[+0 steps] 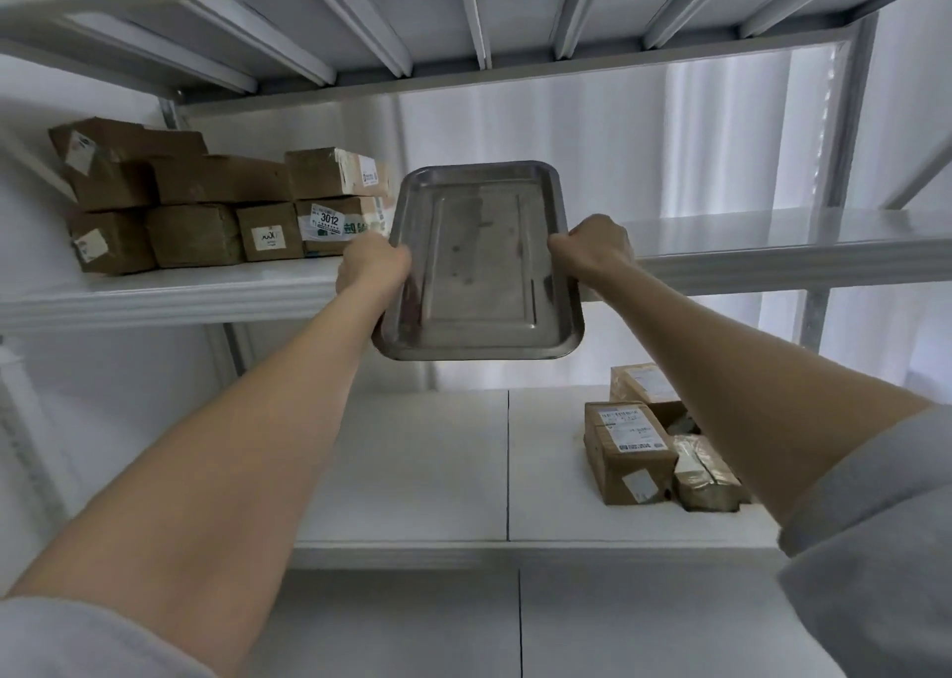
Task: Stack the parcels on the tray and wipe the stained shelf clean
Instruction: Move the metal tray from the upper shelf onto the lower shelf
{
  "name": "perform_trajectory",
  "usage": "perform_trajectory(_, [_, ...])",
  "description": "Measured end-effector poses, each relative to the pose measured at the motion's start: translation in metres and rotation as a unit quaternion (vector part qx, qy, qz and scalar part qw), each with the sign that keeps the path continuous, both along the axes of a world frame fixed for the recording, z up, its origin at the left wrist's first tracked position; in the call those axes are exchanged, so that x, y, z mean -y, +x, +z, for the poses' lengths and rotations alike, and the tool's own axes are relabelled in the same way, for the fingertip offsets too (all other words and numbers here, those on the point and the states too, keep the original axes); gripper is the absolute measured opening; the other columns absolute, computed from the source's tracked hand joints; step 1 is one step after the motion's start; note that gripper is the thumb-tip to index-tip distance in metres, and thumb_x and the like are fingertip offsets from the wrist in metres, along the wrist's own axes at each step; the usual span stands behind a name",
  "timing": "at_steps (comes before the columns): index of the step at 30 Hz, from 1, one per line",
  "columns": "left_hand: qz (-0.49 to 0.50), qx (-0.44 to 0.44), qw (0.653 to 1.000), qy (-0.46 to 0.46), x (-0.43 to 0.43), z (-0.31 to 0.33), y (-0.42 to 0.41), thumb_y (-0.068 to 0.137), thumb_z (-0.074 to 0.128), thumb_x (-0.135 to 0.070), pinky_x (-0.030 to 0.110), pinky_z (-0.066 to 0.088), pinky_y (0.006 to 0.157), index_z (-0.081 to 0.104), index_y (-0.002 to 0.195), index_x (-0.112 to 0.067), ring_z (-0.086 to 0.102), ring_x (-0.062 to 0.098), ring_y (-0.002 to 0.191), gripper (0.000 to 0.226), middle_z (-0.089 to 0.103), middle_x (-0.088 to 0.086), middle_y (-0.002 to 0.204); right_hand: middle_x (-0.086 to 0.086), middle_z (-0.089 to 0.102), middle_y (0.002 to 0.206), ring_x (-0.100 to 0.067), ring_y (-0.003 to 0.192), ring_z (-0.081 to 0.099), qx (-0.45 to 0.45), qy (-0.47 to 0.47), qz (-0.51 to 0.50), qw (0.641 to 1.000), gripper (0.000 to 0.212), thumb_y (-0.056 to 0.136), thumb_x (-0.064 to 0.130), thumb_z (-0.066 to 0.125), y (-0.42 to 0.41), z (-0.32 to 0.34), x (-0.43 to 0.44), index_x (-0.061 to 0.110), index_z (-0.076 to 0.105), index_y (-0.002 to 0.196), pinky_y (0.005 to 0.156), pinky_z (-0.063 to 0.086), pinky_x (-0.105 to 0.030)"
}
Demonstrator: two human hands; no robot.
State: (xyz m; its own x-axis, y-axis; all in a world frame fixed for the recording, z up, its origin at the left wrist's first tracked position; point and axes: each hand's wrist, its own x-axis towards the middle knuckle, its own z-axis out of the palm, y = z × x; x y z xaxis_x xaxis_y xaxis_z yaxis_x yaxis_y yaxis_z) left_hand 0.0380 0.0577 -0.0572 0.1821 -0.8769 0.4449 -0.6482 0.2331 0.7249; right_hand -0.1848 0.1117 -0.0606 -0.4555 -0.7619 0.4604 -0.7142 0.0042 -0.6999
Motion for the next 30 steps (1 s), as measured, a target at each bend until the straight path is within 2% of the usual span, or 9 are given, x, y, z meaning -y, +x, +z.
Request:
perform_trajectory(2, [0.006, -0.011, 1.000, 0.003, -0.018, -0.009, 0.000, 0.088, 0.050, -0.036, 0.035, 0.048, 0.076, 0.064, 0.101, -0.011, 0.064, 0.033, 0.093, 0.031, 0.068, 0.010, 0.101, -0.002, 0.040, 0.056, -0.017, 0.054, 0.040, 0.011, 0.005, 0.015, 1.000, 0.024, 0.079, 0.021, 0.051, -0.002, -0.009, -0.014, 0.010, 0.041, 0.059, 0.050, 0.030, -0.023])
perform_trajectory(5, [0.015, -0.010, 1.000, 0.014, -0.046, -0.022, 0.001, 0.091, 0.048, -0.037, 0.041, 0.052, 0.086, 0.060, 0.104, -0.015, 0.063, 0.029, 0.093, 0.029, 0.066, 0.005, 0.101, -0.003, 0.040, 0.053, -0.021, 0.055, 0.044, 0.030, 0.009, 0.046, 0.998, 0.022, 0.074, 0.017, 0.051, -0.004, -0.026, -0.033, 0.012, 0.041, 0.055, 0.057, 0.038, -0.025])
perform_trajectory(8, [0.021, 0.021, 0.999, 0.019, -0.064, -0.037, 0.005, 0.088, 0.050, -0.035, 0.038, 0.053, 0.084, 0.061, 0.095, -0.015, 0.064, 0.028, 0.089, 0.024, 0.068, 0.006, 0.097, -0.003, 0.047, 0.058, -0.022, 0.062, 0.056, 0.034, 0.027, 0.097, 0.994, 0.024, 0.082, 0.020, 0.058, -0.008, -0.045, -0.047, 0.011, 0.048, 0.062, 0.069, 0.054, -0.034])
perform_trajectory(11, [0.002, 0.034, 0.998, 0.044, -0.084, -0.052, 0.007, 0.079, 0.054, -0.026, 0.041, 0.055, 0.083, 0.062, 0.091, -0.015, 0.065, 0.028, 0.087, 0.018, 0.069, 0.007, 0.093, -0.006, 0.054, 0.065, -0.025, 0.067, 0.065, 0.028, 0.055, 0.127, 0.990, 0.019, 0.082, 0.020, 0.062, -0.012, -0.063, -0.066, 0.009, 0.052, 0.068, 0.077, 0.059, -0.038])
perform_trajectory(15, [-0.052, 0.018, 0.991, 0.124, -0.109, -0.075, 0.005, 0.080, 0.051, -0.007, 0.046, 0.059, 0.073, 0.062, 0.094, -0.002, 0.066, 0.034, 0.077, 0.019, 0.066, 0.015, 0.082, -0.013, 0.062, 0.074, -0.033, 0.074, 0.072, 0.028, 0.116, 0.151, 0.981, 0.014, 0.081, 0.016, 0.062, -0.014, -0.086, -0.088, 0.005, 0.055, 0.077, 0.075, 0.061, -0.040])
perform_trajectory(19, [-0.073, 0.027, 0.975, 0.207, -0.124, -0.096, 0.003, 0.084, 0.042, -0.003, 0.035, 0.057, 0.058, 0.059, 0.086, -0.003, 0.063, 0.028, 0.060, 0.017, 0.066, 0.011, 0.072, -0.015, 0.060, 0.076, -0.030, 0.068, 0.068, 0.051, 0.181, 0.171, 0.967, 0.011, 0.083, 0.010, 0.062, -0.017, -0.110, -0.101, 0.002, 0.055, 0.083, 0.072, 0.060, -0.037])
perform_trajectory(24, [-0.094, 0.067, 0.945, 0.304, -0.130, -0.125, 0.001, 0.084, 0.041, 0.003, 0.038, 0.055, 0.069, 0.050, 0.076, -0.003, 0.059, 0.027, 0.059, 0.014, 0.061, 0.014, 0.076, -0.014, 0.063, 0.073, -0.022, 0.058, 0.063, 0.084, 0.270, 0.183, 0.942, 0.007, 0.084, 0.003, 0.060, -0.024, -0.142, -0.113, 0.002, 0.054, 0.081, 0.054, 0.057, -0.026])
perform_trajectory(27, [-0.095, 0.079, 0.936, 0.331, -0.125, -0.142, -0.002, 0.083, 0.046, 0.007, 0.035, 0.055, 0.064, 0.053, 0.076, -0.002, 0.058, 0.025, 0.057, 0.013, 0.057, 0.013, 0.069, -0.017, 0.069, 0.085, -0.021, 0.062, 0.065, 0.093, 0.307, 0.182, 0.930, 0.008, 0.086, 0.005, 0.061, -0.029, -0.161, -0.110, -0.001, 0.059, 0.091, 0.058, 0.057, -0.026])
perform_trajectory(30, [-0.096, 0.090, 0.933, 0.336, -0.114, -0.159, -0.006, 0.081, 0.049, 0.009, 0.037, 0.057, 0.061, 0.056, 0.090, 0.003, 0.062, 0.027, 0.058, 0.012, 0.061, 0.016, 0.073, -0.018, 0.068, 0.093, -0.020, 0.066, 0.065, 0.106, 0.326, 0.176, 0.923, 0.015, 0.087, 0.006, 0.061, -0.032, -0.177, -0.101, -0.003, 0.060, 0.100, 0.063, 0.057, -0.027])
